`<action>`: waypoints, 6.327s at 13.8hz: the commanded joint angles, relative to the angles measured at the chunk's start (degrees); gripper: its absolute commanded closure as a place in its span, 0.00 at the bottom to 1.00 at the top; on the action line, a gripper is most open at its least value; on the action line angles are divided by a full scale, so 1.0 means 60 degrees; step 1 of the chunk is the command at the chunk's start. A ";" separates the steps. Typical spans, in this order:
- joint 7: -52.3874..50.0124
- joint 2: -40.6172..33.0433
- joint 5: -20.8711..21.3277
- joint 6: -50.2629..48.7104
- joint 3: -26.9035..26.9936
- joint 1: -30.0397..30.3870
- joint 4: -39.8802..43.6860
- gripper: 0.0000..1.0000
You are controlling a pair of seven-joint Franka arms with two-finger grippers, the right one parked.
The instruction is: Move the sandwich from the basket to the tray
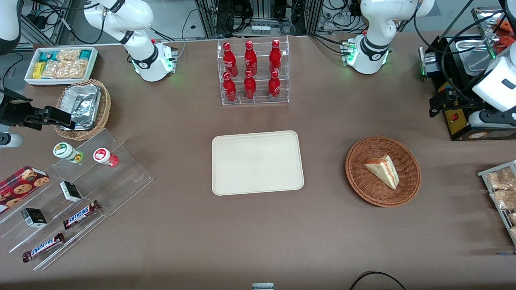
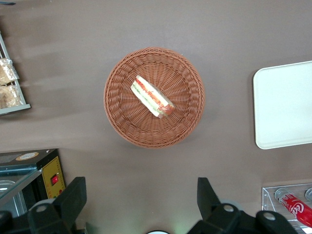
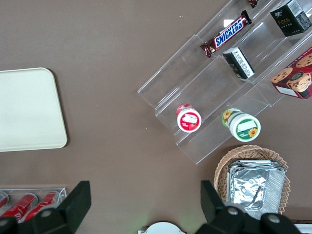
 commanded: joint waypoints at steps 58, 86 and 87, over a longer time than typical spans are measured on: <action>-0.7348 0.6570 0.0093 0.5572 -0.0510 -0.6149 0.1856 1.00; -0.8476 0.3691 0.0239 0.2823 -0.0422 -0.4705 0.1024 0.00; -0.8040 0.3251 0.0239 0.2778 -0.0422 -0.4323 0.0717 0.00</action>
